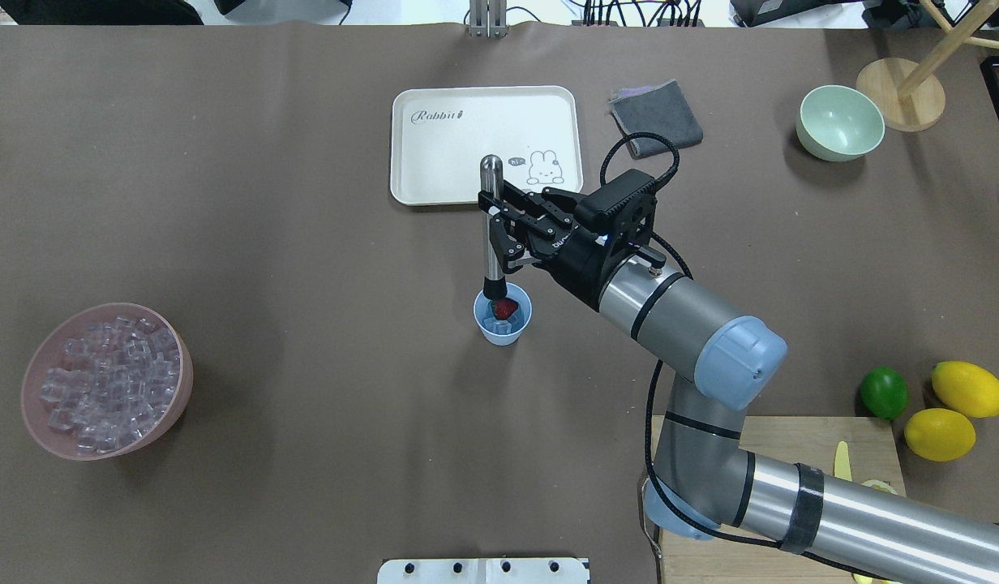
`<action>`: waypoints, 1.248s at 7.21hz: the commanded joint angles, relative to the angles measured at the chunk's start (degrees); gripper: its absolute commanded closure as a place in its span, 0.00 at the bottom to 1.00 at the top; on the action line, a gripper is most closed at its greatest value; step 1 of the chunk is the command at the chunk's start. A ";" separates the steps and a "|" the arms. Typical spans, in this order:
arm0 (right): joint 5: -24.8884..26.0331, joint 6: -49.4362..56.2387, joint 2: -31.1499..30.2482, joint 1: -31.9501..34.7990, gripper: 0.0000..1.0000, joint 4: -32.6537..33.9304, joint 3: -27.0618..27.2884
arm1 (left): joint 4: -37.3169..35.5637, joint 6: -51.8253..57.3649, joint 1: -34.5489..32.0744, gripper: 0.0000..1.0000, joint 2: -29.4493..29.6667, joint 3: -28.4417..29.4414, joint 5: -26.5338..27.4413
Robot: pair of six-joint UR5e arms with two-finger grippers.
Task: Mash ice and strawberries in cup
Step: 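Press the muddler up and down in the cup with the right gripper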
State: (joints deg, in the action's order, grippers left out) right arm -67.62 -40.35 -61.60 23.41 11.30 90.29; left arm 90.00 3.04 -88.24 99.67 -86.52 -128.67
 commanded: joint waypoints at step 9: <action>-0.14 -0.60 0.87 2.16 1.00 3.35 5.57 | 0.00 0.04 0.00 0.02 0.00 -0.40 -0.09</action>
State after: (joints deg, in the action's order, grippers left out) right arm -67.56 -40.86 -60.84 24.57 12.52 92.48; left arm 90.00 3.08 -88.24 99.67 -86.79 -128.69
